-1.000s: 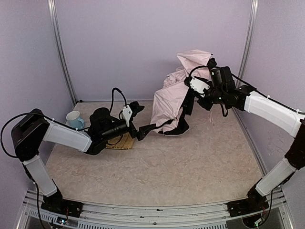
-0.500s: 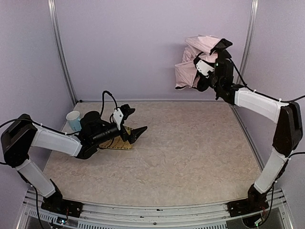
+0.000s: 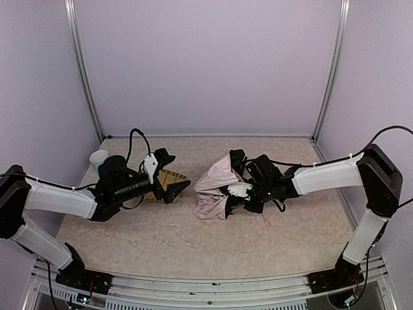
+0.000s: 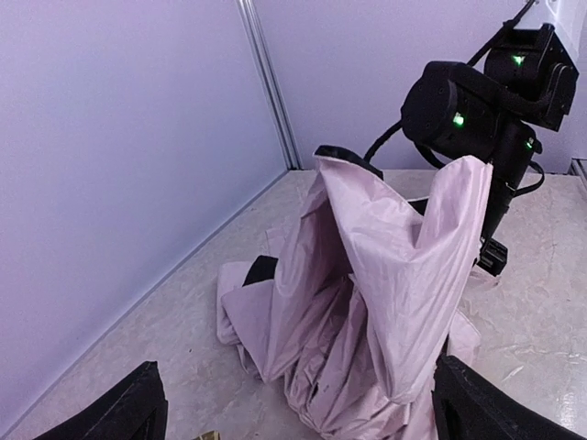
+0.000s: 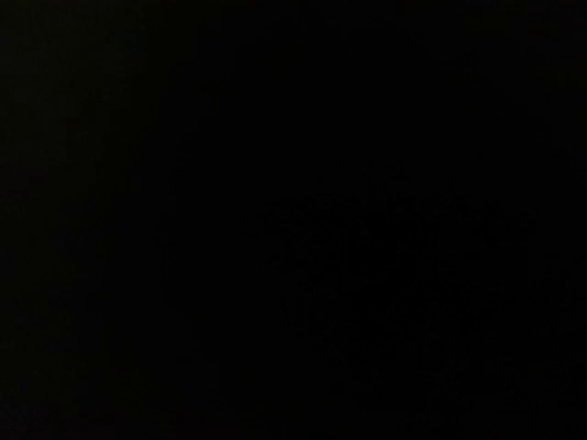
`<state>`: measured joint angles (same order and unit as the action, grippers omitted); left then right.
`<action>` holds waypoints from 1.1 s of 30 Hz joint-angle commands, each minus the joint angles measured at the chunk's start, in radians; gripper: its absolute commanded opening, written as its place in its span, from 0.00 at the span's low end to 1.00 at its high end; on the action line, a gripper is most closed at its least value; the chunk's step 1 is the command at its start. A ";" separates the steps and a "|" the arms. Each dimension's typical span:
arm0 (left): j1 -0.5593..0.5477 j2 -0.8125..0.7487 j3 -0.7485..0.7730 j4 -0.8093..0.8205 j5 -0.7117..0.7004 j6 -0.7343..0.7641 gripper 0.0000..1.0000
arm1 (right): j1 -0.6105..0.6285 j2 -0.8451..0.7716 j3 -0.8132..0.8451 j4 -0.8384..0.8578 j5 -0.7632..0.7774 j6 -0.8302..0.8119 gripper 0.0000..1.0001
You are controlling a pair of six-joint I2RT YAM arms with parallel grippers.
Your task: Put away the umbrella
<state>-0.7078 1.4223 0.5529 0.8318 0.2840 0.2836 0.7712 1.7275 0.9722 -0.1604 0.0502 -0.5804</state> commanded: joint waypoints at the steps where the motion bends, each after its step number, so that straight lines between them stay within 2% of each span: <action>1: -0.019 -0.087 -0.012 -0.180 0.123 0.060 0.96 | 0.017 -0.037 -0.014 -0.248 -0.380 0.139 0.00; 4: -0.078 -0.127 0.002 -0.311 0.168 0.136 0.95 | 0.017 -0.043 -0.019 -0.324 -0.516 0.159 0.00; 7: -0.164 -0.129 0.034 -0.413 0.177 0.222 0.95 | 0.017 -0.041 -0.048 -0.340 -0.563 0.157 0.00; 11: -0.251 -0.067 0.101 -0.510 0.136 0.309 0.97 | 0.016 -0.007 -0.041 -0.376 -0.667 0.134 0.00; 15: -0.307 0.021 0.180 -0.586 0.167 0.353 0.96 | 0.013 0.056 0.001 -0.416 -0.725 0.111 0.00; 19: -0.314 0.102 0.194 -0.567 0.169 0.375 0.96 | 0.008 0.103 0.018 -0.429 -0.719 0.093 0.00; 22: -0.273 0.215 0.236 -0.576 0.165 0.353 0.96 | 0.008 0.117 0.030 -0.419 -0.697 0.095 0.00; 25: -0.224 0.332 0.339 -0.628 0.193 0.265 0.89 | 0.007 0.106 0.038 -0.396 -0.688 0.100 0.05; 29: -0.179 0.437 0.411 -0.702 0.283 0.207 0.80 | 0.008 0.043 0.021 -0.340 -0.670 0.122 0.21; 33: -0.151 0.510 0.471 -0.826 0.360 0.170 0.57 | 0.008 -0.056 -0.022 -0.293 -0.649 0.160 0.39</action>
<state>-0.8753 1.8694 0.9737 0.1726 0.5343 0.5171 0.7761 1.7847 0.9852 -0.5095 -0.6197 -0.4549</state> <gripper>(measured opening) 0.666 0.330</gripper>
